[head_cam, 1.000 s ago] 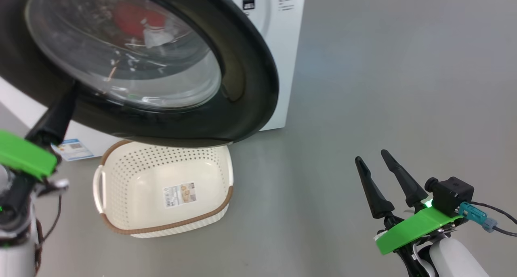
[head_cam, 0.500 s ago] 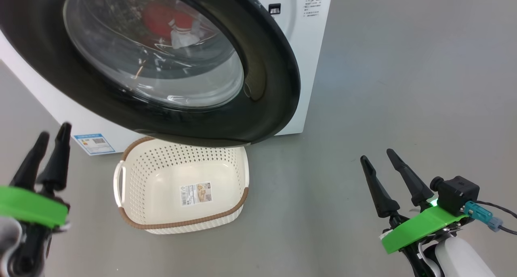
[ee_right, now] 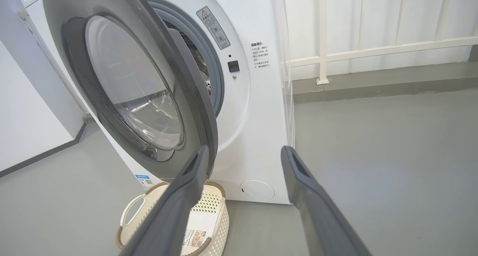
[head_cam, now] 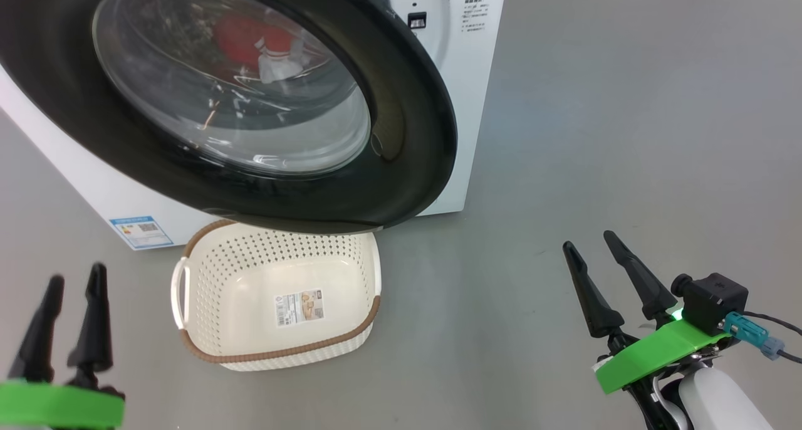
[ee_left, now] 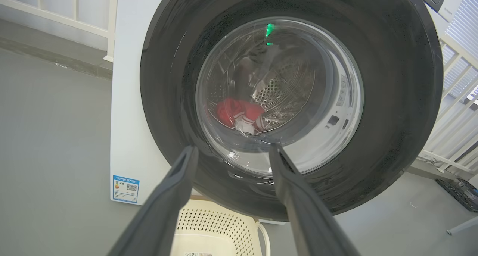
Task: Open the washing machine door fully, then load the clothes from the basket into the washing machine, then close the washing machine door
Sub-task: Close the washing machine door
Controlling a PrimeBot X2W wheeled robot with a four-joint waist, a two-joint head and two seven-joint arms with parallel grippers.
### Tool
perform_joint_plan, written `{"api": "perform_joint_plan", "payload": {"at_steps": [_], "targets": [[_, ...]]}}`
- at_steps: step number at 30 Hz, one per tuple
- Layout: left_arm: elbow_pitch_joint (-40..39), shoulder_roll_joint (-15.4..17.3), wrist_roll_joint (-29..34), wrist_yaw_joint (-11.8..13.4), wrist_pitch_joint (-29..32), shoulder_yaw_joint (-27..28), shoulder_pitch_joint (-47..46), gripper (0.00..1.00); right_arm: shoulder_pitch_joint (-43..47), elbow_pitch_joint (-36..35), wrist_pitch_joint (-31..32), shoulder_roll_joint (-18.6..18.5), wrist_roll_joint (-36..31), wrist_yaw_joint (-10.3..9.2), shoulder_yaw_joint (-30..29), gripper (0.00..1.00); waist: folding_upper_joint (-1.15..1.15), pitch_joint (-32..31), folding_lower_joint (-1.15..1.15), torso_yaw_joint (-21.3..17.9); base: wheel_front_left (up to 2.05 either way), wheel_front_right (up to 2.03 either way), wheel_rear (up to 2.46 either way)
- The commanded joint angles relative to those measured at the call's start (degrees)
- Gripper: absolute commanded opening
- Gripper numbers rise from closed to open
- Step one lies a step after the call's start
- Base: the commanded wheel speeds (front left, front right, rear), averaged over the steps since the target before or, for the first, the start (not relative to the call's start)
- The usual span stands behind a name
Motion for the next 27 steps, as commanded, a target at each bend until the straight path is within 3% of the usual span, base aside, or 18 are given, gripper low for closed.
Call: {"api": "perform_joint_plan", "payload": {"at_steps": [1, 11, 19, 27], "targets": [[-1.01, 1.11, 0.79, -0.57, -1.47, 2.13, -0.4, 1.0, -0.22, -1.57, -0.27, -0.5, 0.06, 0.09, 0.95, 1.0, 0.0, -0.13, 0.0, -0.19, 0.0, 0.0, 0.0], [1.18, -0.44, 9.34, 0.33, -9.77, 0.43, 3.31, 1.0, 0.52, -1.7, -0.27, -0.64, -0.15, 0.09, 0.28, 1.0, 0.0, -0.98, 0.0, 0.16, 0.0, 0.0, 0.0], [1.64, -3.36, 14.2, 1.22, -11.11, 1.57, 5.06, 1.0, 1.11, -1.49, -0.27, -1.29, 0.06, 0.09, 0.72, 1.0, 0.0, -2.39, 0.0, 0.44, 0.0, 0.0, 0.0], [0.61, -5.82, 17.22, 0.23, -11.18, 3.7, 5.77, 1.0, 1.32, -1.57, -0.27, -1.63, 0.19, 0.09, 0.77, 1.0, 0.0, -2.63, 0.0, 0.83, 0.0, 0.0, 0.0]]}}
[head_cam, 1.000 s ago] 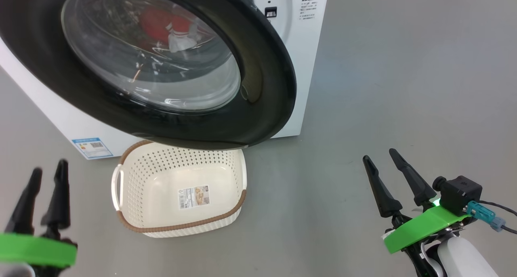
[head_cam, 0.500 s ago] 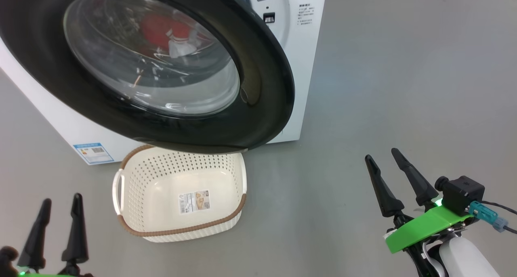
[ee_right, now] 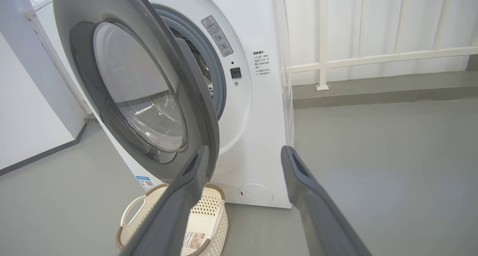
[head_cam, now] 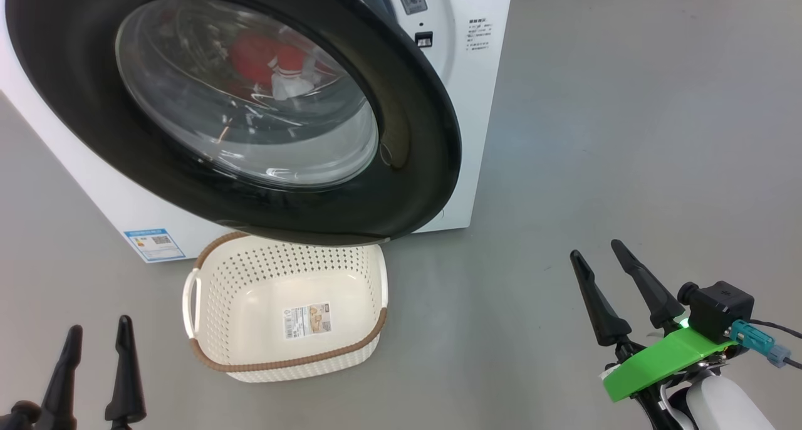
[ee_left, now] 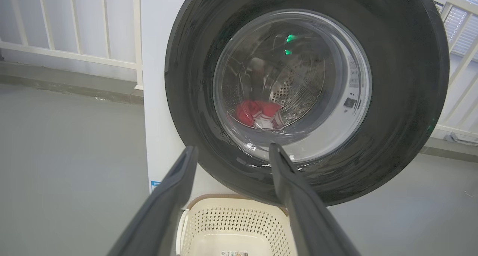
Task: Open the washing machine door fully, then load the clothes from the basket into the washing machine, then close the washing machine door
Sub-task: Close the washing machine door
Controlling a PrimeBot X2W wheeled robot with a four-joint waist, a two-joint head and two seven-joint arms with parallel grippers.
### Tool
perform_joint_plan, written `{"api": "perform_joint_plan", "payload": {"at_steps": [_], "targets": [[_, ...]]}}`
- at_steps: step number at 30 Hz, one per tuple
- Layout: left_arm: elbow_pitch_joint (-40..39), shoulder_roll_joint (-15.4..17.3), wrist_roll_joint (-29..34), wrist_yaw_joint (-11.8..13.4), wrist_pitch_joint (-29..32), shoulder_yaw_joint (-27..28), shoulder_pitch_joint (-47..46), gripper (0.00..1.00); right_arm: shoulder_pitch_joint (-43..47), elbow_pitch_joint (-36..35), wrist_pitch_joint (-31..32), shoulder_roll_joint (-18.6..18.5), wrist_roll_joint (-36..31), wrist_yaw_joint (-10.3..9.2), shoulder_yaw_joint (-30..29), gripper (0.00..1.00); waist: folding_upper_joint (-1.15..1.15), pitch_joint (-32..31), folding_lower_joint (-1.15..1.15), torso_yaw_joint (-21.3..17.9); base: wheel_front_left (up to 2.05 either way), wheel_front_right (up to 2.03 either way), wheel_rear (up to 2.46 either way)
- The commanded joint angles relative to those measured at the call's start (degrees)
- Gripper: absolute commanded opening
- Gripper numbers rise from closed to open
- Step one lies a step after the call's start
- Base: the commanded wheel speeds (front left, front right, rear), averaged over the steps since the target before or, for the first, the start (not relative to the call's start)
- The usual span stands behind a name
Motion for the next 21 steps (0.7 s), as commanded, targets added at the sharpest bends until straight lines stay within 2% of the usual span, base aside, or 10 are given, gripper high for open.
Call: {"api": "perform_joint_plan", "payload": {"at_steps": [1, 21], "targets": [[-1.59, 0.78, 0.88, -0.48, -0.52, 2.47, -1.0, 1.0, -0.07, -1.4, -0.27, -0.65, 0.18, 0.09, 1.09, 1.0, 0.0, -0.05, 0.0, 0.06, 0.0, 0.0, 0.0], [-1.83, -1.47, 3.68, -1.99, -0.53, 3.67, -1.07, 1.0, -0.05, -1.49, -0.27, -0.6, 0.23, 0.09, 1.33, 1.0, 0.0, 0.36, 0.0, -0.1, 0.0, 0.0, 0.0]]}}
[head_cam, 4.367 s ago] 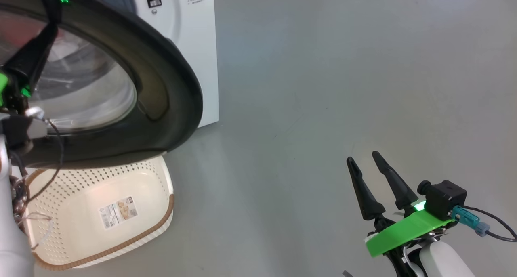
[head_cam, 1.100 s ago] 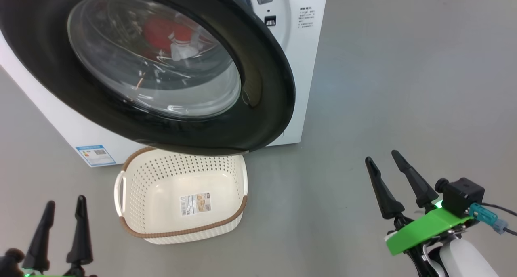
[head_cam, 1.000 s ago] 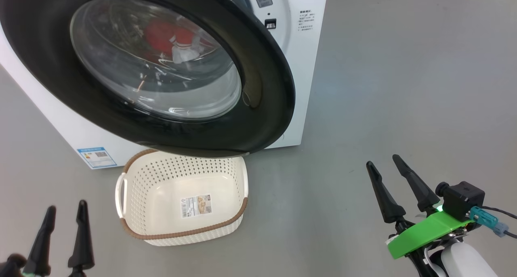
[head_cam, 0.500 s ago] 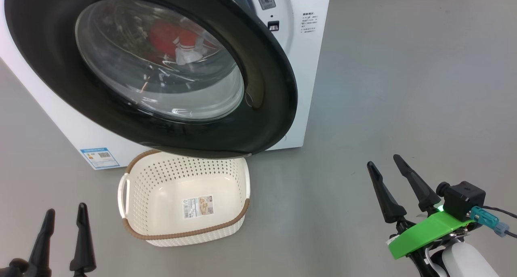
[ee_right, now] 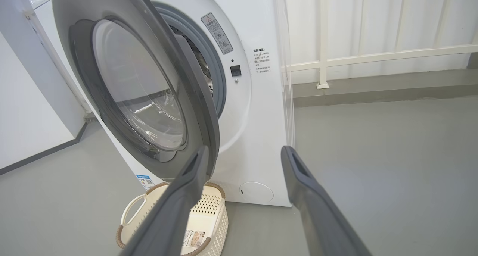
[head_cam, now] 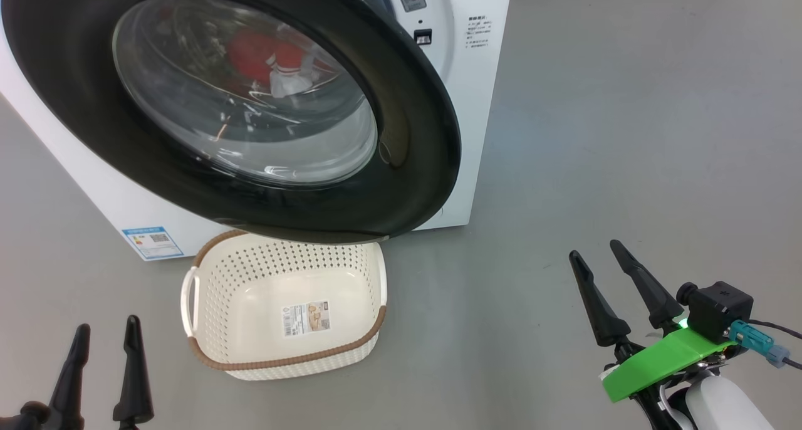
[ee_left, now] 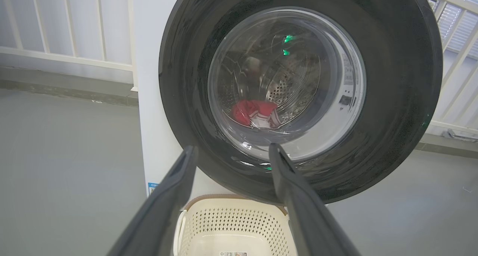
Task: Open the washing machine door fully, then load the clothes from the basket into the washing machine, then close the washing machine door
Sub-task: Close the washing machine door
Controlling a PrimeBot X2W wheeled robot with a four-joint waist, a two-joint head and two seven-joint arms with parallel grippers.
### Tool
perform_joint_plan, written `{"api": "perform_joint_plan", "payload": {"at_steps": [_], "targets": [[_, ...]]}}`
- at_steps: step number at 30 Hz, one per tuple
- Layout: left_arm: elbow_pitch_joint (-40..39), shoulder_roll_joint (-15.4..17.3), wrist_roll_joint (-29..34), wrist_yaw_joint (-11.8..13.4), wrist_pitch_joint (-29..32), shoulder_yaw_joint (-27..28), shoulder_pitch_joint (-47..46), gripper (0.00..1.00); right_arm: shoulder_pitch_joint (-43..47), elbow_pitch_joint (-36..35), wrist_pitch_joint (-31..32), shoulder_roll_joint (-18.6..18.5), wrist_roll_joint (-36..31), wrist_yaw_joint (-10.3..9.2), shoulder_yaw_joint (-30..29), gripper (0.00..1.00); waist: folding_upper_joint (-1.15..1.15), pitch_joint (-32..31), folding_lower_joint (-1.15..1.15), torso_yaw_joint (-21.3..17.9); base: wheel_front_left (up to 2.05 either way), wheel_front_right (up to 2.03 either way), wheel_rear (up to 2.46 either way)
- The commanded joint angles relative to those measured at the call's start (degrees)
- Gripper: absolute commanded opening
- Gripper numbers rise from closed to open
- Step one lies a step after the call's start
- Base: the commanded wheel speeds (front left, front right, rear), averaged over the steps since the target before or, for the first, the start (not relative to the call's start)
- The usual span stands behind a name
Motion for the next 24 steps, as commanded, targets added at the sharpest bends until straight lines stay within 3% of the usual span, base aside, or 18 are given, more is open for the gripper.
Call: {"api": "perform_joint_plan", "payload": {"at_steps": [1, 24], "targets": [[-1.62, 0.68, 0.51, -0.45, -0.53, 2.3, -1.11, 1.0, -0.06, -1.49, -0.27, -0.59, 0.16, 0.09, 1.11, 1.0, 0.0, 0.09, 0.0, 0.05, 0.0, 0.0, 0.0], [-1.42, 0.0, 1.41, -0.96, -0.53, 2.8, -1.17, 1.0, -0.32, -0.98, -0.27, -0.84, 0.54, 0.09, 1.68, 1.0, 0.0, -0.47, 0.0, 0.25, 0.0, 0.0, 0.0]]}}
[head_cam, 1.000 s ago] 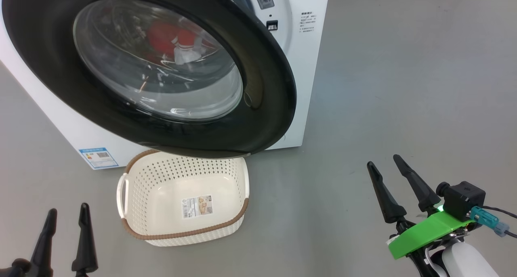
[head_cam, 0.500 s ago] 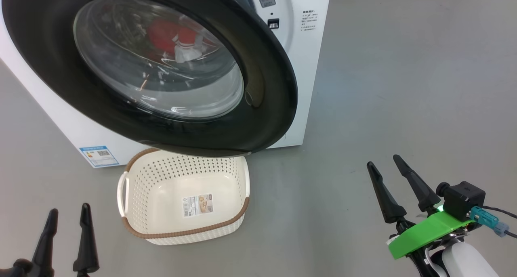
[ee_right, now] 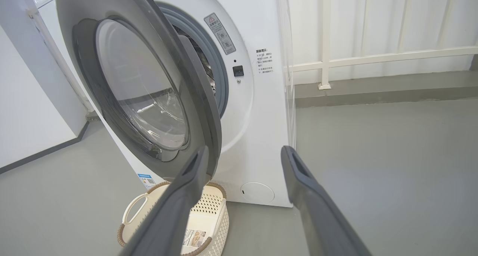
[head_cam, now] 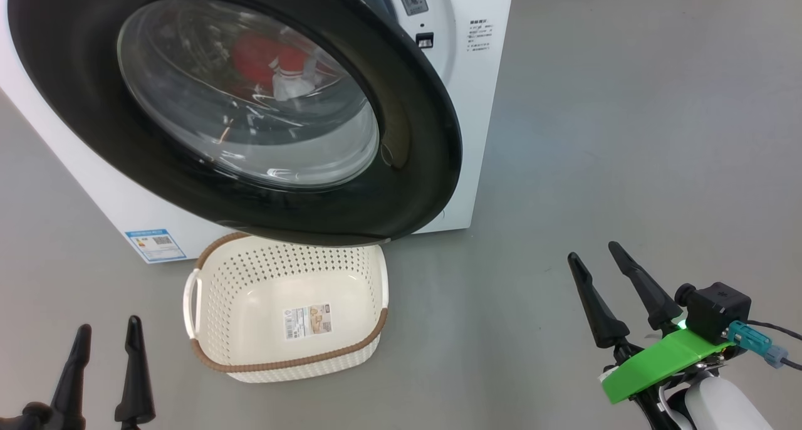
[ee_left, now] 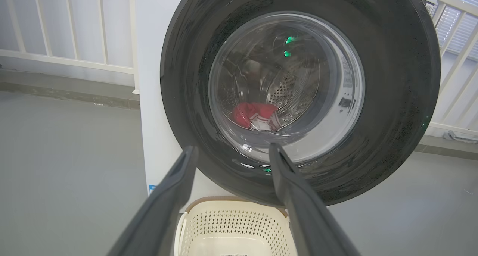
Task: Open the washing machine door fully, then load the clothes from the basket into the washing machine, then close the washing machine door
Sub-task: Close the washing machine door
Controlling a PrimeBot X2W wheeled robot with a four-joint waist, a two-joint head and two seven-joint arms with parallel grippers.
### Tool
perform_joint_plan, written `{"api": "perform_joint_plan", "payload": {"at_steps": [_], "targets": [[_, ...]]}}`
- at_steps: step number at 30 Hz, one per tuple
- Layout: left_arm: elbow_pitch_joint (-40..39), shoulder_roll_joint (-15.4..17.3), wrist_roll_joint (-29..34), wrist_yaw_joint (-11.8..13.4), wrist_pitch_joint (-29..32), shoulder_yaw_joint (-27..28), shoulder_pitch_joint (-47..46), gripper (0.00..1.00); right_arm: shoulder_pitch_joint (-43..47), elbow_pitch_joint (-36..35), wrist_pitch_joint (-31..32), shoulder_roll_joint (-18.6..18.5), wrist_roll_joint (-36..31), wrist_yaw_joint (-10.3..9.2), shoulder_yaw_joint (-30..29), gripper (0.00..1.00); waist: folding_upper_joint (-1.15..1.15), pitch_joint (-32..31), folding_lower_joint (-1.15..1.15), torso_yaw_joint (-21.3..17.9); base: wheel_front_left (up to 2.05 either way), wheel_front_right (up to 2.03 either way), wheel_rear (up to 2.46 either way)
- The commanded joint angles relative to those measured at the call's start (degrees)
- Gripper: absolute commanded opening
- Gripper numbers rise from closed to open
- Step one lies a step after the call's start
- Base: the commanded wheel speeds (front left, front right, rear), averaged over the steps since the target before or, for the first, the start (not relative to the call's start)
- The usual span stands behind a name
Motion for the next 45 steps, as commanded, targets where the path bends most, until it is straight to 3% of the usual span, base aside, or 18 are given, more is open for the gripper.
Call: {"api": "perform_joint_plan", "payload": {"at_steps": [1, 4, 6, 8, 9, 12, 27, 45], "targets": [[-1.38, 0.84, 0.53, -0.48, -0.53, 2.08, -1.14, 1.0, -0.3, -1.16, -0.27, -0.7, 0.52, 0.09, 1.32, 1.0, 0.0, -0.09, 0.0, 0.02, 0.0, 0.0, 0.0], [-1.35, 0.83, 0.57, -0.49, -0.53, 2.05, -1.09, 1.0, -0.29, -1.1, -0.27, -0.78, 0.6, 0.09, 1.37, 1.0, 0.0, -0.18, 0.0, 0.04, 0.0, 0.0, 0.0], [-1.33, 0.79, 0.62, -0.5, -0.53, 2.0, -1.04, 1.0, -0.26, -1.05, -0.27, -0.86, 0.69, 0.09, 1.45, 0.8, 0.0, -0.3, 0.0, 0.09, 0.0, 0.0, 0.0], [-1.33, 0.75, 0.64, -0.51, -0.53, 1.96, -0.99, 1.0, -0.23, -1.02, -0.27, -0.95, 0.79, 0.09, 1.59, 0.48, 0.0, -0.44, 0.0, 0.13, 0.0, 0.0, 0.0], [-1.33, 0.73, 0.66, -0.52, -0.53, 1.92, -0.96, 1.0, -0.22, -1.02, -0.27, -1.0, 0.85, 0.09, 1.66, 0.42, 0.0, -0.52, 0.0, 0.16, 0.0, 0.0, 0.0], [-1.37, 0.67, 0.71, -0.53, -0.53, 1.82, -0.89, 1.0, -0.29, -1.11, -0.27, -1.14, 1.07, 0.09, 1.91, 0.0, 0.0, -0.67, 0.0, 0.29, 0.0, 0.0, 0.0], [-2.04, 0.9, 0.12, -0.57, -0.53, 1.31, -1.47, 1.0, -3.29, -3.26, -0.27, -1.53, 0.73, 0.09, 3.26, 0.0, 0.0, 1.64, 0.0, 3.93, 0.0, 0.0, 0.0], [-2.9, 2.41, -1.8, -0.59, -0.53, -0.81, -5.8, 1.0, -14.37, -0.75, -0.27, -2.99, -0.69, 0.09, 9.56, 0.0, 0.0, 9.15, 0.0, 9.45, 0.0, 0.0, 0.0]]}}
